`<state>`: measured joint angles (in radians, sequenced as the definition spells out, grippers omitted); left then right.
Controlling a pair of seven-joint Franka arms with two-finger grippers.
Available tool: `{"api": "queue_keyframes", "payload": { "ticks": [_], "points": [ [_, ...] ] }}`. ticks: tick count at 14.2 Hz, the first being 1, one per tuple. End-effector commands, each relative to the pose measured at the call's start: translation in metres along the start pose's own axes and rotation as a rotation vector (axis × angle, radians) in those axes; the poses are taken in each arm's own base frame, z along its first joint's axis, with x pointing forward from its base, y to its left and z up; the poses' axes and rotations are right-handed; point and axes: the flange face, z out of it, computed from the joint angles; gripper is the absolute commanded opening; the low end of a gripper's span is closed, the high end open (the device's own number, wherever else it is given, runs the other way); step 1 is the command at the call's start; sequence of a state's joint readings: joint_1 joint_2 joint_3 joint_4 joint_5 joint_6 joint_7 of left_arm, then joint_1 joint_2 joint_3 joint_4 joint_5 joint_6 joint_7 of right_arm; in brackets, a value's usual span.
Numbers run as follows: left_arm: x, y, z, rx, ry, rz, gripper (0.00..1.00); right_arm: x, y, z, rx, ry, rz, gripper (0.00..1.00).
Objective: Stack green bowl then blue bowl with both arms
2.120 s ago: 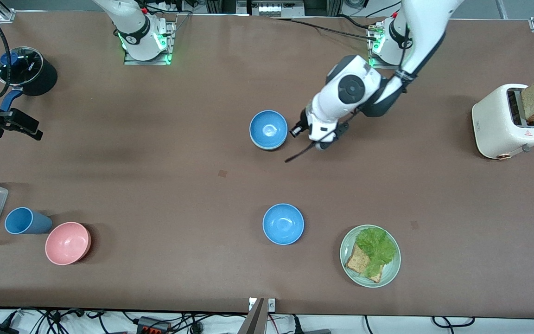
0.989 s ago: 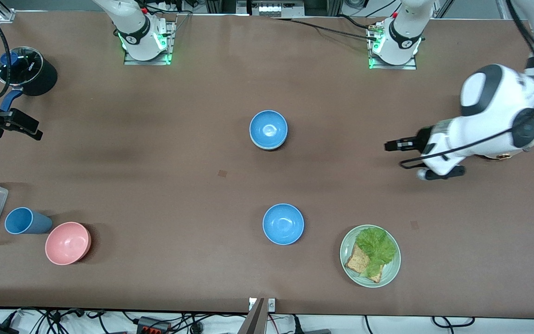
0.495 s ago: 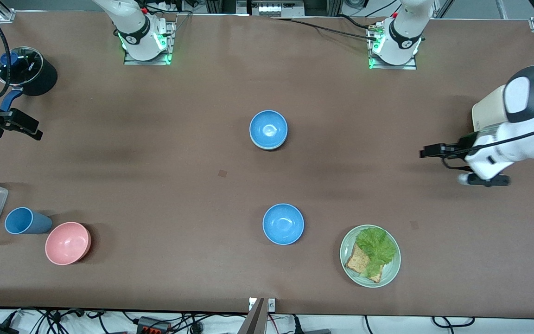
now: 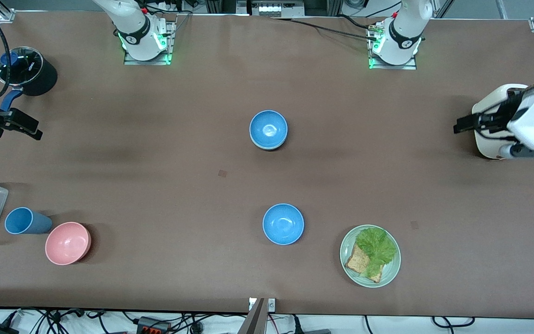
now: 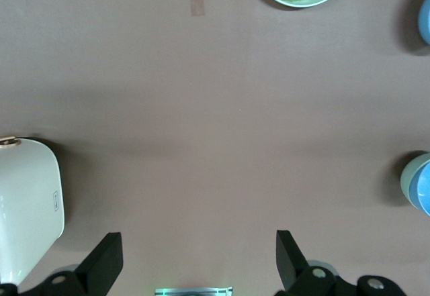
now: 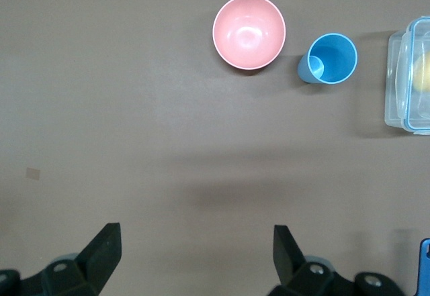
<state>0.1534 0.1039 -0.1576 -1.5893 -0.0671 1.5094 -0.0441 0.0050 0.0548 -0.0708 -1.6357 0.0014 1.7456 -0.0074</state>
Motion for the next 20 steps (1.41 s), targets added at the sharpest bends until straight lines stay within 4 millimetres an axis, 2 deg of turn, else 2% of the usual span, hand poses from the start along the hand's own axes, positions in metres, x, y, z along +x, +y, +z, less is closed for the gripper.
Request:
{"api": "queue_keyframes", "payload": {
  "ticks": [1, 4, 9, 11, 20],
  "points": [
    [-0.004, 0.016, -0.009, -0.014, 0.033, 0.001, 1.0, -0.008, 0.0, -0.007, -0.005, 0.006, -0.009, 1.0],
    [-0.003, 0.048, -0.008, 0.005, 0.063, 0.072, 1.0, -0.008, 0.001, -0.007, -0.007, 0.006, -0.008, 1.0],
    [-0.008, 0.06, -0.006, 0.017, 0.048, 0.143, 1.0, -0.008, 0.0, -0.007, -0.007, 0.005, -0.011, 1.0],
    [-0.01, 0.07, -0.007, 0.102, 0.057, 0.189, 1.0, -0.008, 0.0, -0.007, -0.008, 0.005, -0.012, 1.0],
    [-0.011, 0.066, -0.006, 0.111, 0.04, 0.183, 1.0, -0.009, -0.001, -0.006, -0.008, -0.002, -0.014, 1.0]
  ]
}}
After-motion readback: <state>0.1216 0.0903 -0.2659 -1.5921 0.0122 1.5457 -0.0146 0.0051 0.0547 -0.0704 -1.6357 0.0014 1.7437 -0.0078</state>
